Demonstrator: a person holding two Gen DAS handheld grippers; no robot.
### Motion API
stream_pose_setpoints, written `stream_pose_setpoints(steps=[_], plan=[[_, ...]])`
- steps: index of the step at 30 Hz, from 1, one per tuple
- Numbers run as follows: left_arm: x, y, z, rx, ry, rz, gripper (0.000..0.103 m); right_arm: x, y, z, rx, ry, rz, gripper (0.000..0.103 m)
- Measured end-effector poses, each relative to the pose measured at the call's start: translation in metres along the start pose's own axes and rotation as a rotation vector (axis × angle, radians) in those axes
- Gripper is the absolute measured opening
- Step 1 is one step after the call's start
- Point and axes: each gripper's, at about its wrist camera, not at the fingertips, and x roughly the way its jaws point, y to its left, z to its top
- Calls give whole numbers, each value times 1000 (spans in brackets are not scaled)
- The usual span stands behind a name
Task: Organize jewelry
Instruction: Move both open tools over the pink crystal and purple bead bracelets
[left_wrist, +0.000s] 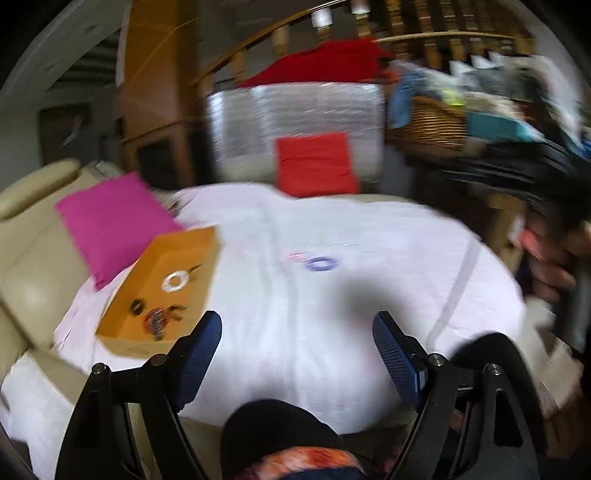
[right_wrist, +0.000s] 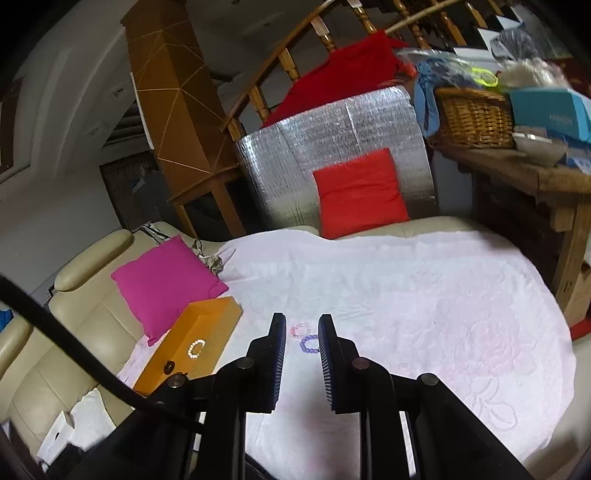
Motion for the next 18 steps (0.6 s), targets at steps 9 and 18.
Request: stream_pose_setpoints(steps=[9, 18], plan=[[99, 50, 33, -79, 75, 213, 84, 63, -43, -17, 51, 43, 53, 50], [186, 40, 50, -79, 181, 273, 84, 187, -68, -41, 91, 267, 84, 44]])
